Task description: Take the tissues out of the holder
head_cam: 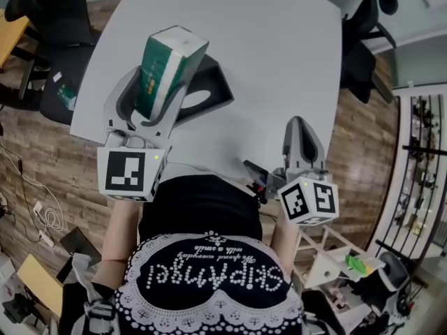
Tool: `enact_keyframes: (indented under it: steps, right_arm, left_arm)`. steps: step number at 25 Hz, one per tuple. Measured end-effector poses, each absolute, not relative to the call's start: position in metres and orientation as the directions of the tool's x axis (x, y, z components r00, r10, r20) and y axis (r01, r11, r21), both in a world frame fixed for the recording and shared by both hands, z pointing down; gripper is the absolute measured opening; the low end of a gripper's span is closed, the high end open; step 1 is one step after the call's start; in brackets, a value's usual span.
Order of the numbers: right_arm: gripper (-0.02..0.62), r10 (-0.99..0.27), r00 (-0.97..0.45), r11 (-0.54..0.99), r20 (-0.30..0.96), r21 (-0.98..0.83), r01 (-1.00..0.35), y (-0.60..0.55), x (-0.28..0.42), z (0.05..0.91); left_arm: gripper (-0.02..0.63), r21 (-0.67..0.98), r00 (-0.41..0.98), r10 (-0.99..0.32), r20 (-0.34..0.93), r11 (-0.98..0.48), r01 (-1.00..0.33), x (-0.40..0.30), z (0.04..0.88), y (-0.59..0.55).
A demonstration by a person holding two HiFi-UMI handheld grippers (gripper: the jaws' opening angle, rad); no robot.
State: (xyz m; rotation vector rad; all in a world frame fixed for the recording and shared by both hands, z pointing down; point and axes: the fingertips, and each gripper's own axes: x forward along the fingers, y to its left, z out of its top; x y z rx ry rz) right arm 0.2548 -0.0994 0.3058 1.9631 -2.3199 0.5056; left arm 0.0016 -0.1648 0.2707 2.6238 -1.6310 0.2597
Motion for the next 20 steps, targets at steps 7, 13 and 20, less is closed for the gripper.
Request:
enact_keyframes:
  steps: [7,13,20]
  right_arm:
    - [0.035,-0.947,-0.193,0.139,0.258,-0.214,-0.967,-0.099,0.257,0.304]
    - [0.035,-0.95,-0.185,0.132,0.25,-0.215,-0.968,-0.101,0.26,0.3]
    - [0.035,-0.955,-0.179,0.128,0.235,-0.217,-0.968,-0.098,0.264,0.294]
  left_arm:
    - [0.333,-0.025,0.432,-0.898,0.086,-0.436,-0.9,-0.006,0.249,-0.158]
    - [0.333,-0.012,0.415,-0.908,0.053,-0.416,-0.909,-0.017,0.237,-0.152]
    - [0.333,-0.004,0.404,-0.913,0.064,-0.405,-0.914,-0.023,0.24,-0.136]
